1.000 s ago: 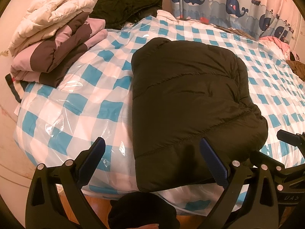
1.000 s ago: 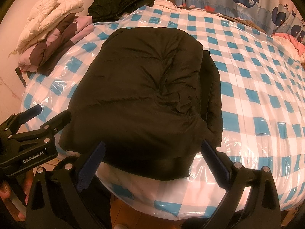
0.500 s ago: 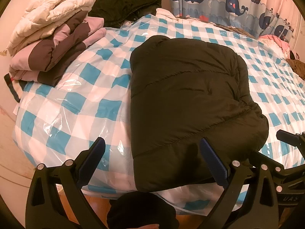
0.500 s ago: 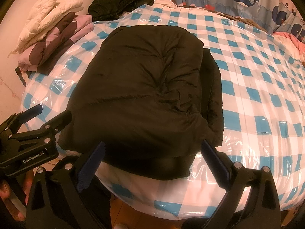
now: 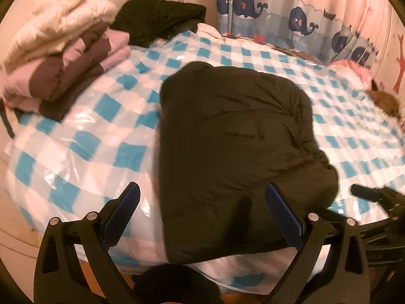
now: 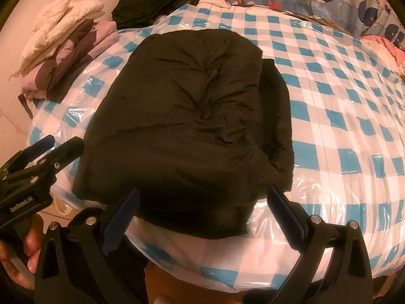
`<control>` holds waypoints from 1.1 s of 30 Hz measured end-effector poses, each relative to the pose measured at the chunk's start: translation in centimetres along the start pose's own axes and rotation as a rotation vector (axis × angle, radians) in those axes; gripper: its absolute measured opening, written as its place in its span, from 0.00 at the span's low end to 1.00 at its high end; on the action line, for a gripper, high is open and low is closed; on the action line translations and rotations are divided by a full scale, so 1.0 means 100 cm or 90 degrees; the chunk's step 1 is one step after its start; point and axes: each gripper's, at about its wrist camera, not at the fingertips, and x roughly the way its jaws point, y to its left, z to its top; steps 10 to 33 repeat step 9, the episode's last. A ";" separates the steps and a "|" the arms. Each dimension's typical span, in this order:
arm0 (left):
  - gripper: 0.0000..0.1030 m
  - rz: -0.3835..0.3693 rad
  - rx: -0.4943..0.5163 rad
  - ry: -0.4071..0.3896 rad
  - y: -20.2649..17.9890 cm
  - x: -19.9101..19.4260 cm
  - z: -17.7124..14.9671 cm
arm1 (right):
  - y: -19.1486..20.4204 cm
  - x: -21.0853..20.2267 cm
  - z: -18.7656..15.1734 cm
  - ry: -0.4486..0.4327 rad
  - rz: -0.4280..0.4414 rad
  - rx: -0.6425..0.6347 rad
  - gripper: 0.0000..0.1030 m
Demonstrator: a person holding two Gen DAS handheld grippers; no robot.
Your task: Fold large clothes
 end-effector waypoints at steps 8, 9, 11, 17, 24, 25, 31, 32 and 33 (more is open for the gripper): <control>0.92 -0.003 0.014 0.044 -0.015 0.008 0.002 | -0.020 -0.010 0.000 -0.012 0.000 0.018 0.93; 0.92 -0.001 0.018 0.043 -0.017 0.007 0.003 | -0.022 -0.011 -0.001 -0.012 0.000 0.020 0.93; 0.92 -0.001 0.018 0.043 -0.017 0.007 0.003 | -0.022 -0.011 -0.001 -0.012 0.000 0.020 0.93; 0.92 -0.001 0.018 0.043 -0.017 0.007 0.003 | -0.022 -0.011 -0.001 -0.012 0.000 0.020 0.93; 0.92 -0.001 0.018 0.043 -0.017 0.007 0.003 | -0.022 -0.011 -0.001 -0.012 0.000 0.020 0.93; 0.92 -0.001 0.018 0.043 -0.017 0.007 0.003 | -0.022 -0.011 -0.001 -0.012 0.000 0.020 0.93; 0.92 -0.001 0.018 0.043 -0.017 0.007 0.003 | -0.022 -0.011 -0.001 -0.012 0.000 0.020 0.93; 0.92 -0.001 0.018 0.043 -0.017 0.007 0.003 | -0.022 -0.011 -0.001 -0.012 0.000 0.020 0.93; 0.92 -0.001 0.018 0.043 -0.017 0.007 0.003 | -0.022 -0.011 -0.001 -0.012 0.000 0.020 0.93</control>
